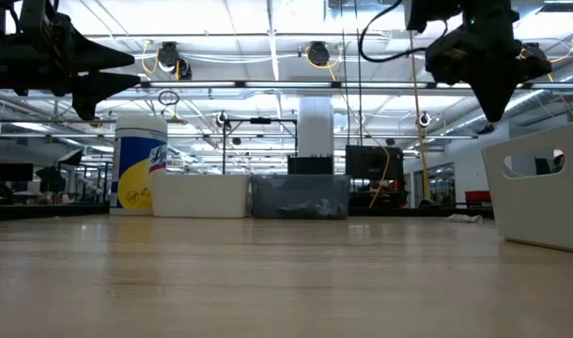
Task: Pick & Place First Aid Supplies
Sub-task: Put the blue alcohol pad into the bottom black bin, then put the gray towelette pack into the top black bin
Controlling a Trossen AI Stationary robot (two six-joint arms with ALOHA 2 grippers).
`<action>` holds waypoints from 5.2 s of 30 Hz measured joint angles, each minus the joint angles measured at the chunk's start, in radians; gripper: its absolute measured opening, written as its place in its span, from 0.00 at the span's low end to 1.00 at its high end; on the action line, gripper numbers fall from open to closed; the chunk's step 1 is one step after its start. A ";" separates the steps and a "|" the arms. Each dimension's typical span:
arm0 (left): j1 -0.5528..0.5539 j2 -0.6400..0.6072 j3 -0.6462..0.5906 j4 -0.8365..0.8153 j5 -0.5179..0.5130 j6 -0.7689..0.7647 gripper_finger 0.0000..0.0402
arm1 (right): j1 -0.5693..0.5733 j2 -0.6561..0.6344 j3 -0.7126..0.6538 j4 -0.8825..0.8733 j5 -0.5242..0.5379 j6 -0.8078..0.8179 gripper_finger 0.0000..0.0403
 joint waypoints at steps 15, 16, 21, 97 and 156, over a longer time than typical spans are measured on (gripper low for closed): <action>0.000 0.000 0.000 0.000 0.000 0.000 0.49 | 0.602 0.011 0.000 0.083 0.009 0.559 0.00; 0.000 0.000 0.000 0.000 0.000 0.000 0.49 | 0.642 0.019 0.000 0.093 0.009 0.597 0.00; 0.000 0.000 0.000 0.000 0.000 0.000 0.49 | 0.820 0.097 0.065 0.107 0.010 0.738 0.00; 0.000 0.000 0.000 0.000 0.000 0.000 0.49 | 0.440 0.101 0.027 -0.100 0.065 0.478 0.44; 0.000 0.000 0.000 0.000 0.000 0.000 0.49 | -0.622 0.490 -0.142 0.379 -0.044 -0.522 0.20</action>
